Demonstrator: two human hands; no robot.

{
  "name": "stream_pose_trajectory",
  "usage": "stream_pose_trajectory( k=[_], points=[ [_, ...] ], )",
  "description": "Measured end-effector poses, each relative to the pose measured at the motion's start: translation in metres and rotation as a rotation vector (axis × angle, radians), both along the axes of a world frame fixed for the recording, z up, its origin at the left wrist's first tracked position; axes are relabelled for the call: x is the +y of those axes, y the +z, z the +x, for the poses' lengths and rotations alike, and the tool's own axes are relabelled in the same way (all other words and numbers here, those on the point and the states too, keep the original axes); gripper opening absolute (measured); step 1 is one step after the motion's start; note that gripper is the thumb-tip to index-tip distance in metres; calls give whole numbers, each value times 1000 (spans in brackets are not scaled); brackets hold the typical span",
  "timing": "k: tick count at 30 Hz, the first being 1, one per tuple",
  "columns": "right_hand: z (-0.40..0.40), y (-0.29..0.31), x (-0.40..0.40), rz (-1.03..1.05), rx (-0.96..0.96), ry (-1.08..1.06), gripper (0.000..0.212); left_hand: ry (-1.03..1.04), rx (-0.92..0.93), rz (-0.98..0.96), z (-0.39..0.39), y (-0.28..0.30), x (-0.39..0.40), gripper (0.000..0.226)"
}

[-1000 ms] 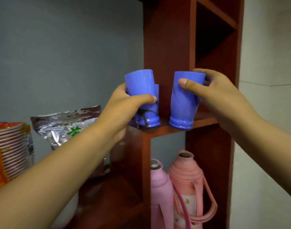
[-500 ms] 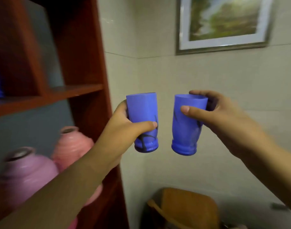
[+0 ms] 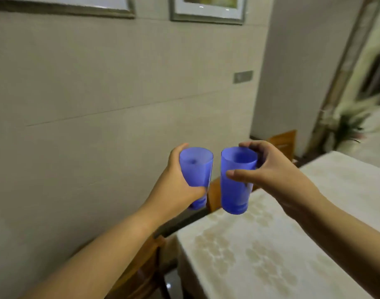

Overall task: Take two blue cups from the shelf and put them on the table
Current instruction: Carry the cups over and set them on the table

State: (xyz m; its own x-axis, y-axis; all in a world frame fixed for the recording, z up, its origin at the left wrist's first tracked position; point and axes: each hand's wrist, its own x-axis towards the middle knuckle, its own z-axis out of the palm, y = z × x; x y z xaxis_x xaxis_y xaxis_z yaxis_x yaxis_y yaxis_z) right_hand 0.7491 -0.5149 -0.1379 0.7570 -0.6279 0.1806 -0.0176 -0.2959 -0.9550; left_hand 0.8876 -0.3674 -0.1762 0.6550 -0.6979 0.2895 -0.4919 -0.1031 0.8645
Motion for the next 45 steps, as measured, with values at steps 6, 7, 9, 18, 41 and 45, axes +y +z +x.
stream_pose_trajectory(
  k=[6,7,9,18,41,45],
  points=[
    [-36,-49,-74,-44,128,-315,68,-276,23,108,-2,-53,-117,85],
    [-42,-58,-84,-45,154,-366,68,-315,22,118,-3,-63,-135,82],
    [-55,-79,-104,-31,208,-462,70,-397,39,145,-10,-81,-169,81],
    [-134,-174,-157,111,399,-916,78,-659,92,291,-63,-169,-286,82],
    [-201,-339,-209,341,777,-1118,76,-869,9,492,-127,-341,-395,69],
    [-201,-341,-216,338,829,-1081,77,-883,16,526,-127,-348,-402,59]
  ],
)
